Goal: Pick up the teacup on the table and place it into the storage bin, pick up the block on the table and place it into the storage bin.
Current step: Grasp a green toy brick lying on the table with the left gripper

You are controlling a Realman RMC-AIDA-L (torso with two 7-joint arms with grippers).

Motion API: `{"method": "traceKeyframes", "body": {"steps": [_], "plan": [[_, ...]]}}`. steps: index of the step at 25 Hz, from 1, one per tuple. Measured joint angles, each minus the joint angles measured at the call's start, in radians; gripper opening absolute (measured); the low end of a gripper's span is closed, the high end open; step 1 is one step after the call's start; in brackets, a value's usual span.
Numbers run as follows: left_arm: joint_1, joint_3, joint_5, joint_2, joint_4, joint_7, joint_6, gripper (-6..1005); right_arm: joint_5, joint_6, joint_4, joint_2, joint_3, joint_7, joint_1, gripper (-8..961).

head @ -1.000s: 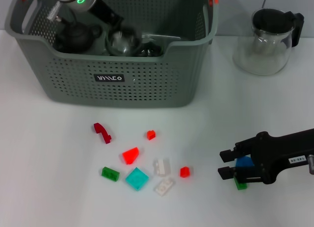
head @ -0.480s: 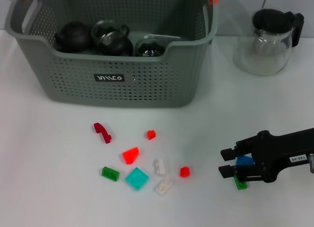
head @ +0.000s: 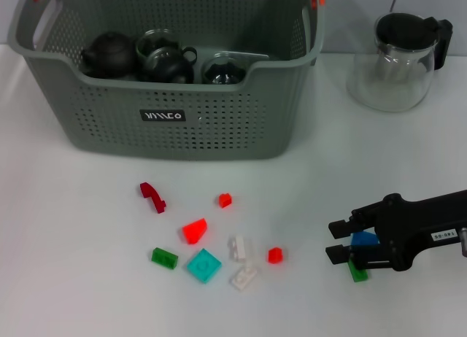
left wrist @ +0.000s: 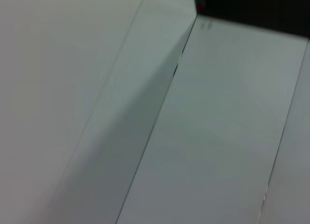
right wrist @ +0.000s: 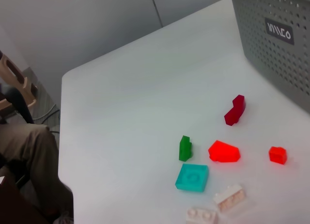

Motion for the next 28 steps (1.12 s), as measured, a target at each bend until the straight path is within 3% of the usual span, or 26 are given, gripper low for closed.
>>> {"method": "traceKeyframes", "body": {"steps": [3,7,10,16,21,24,28], "plan": [[0.047,0.082,0.081,-0.009,0.082,0.023,0.000,503,0.000,-0.001,0.000,0.000,0.000,0.000,0.003,462],[0.070,0.228,0.353,-0.019,0.234,0.029,0.001,502,0.000,-0.006,0.000,-0.002,0.000,0.003,0.006,462],[0.071,0.353,0.558,-0.048,0.293,0.032,-0.019,500,0.000,-0.004,0.000,-0.001,0.000,0.004,0.006,462],[0.069,0.532,0.814,-0.110,0.295,0.056,-0.156,498,-0.001,-0.003,0.000,0.000,0.000,0.004,0.005,462],[0.124,0.564,0.858,-0.162,0.294,0.175,-0.231,496,0.000,-0.001,0.000,0.001,0.000,0.000,0.003,462],[0.177,0.575,0.855,-0.180,0.282,0.234,-0.273,495,0.000,-0.001,0.000,0.002,0.000,0.000,0.003,462],[0.202,0.587,0.854,-0.185,0.252,0.259,-0.311,493,0.001,0.000,0.001,0.003,0.000,0.000,0.004,462]]}}
